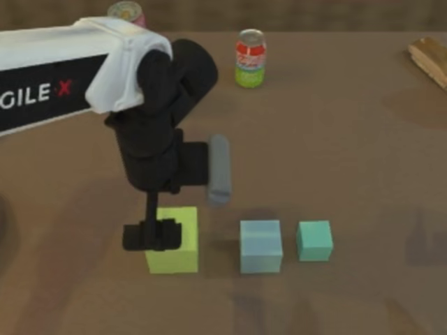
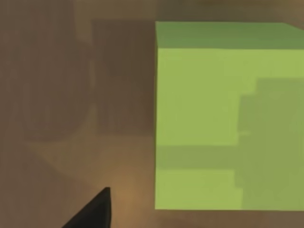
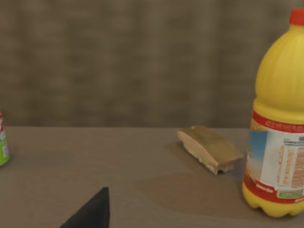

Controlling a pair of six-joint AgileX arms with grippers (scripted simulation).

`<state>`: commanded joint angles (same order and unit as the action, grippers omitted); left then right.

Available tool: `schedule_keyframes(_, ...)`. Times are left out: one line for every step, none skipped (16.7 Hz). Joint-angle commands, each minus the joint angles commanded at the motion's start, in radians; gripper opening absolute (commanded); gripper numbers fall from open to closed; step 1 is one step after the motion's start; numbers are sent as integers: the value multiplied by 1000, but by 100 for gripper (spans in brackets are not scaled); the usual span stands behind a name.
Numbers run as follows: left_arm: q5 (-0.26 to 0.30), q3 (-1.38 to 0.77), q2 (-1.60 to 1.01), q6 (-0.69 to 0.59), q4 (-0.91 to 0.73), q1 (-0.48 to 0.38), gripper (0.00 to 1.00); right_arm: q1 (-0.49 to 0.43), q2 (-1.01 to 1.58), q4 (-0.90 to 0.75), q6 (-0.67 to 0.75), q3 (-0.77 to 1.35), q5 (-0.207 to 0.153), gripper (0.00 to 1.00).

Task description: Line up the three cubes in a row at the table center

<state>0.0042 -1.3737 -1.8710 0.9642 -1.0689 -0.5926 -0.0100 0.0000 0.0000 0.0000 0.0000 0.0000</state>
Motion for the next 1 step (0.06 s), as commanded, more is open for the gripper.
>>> schedule_keyframes(0,-2,2,0,-3,0,100,0,0,0,0,0,0,100)
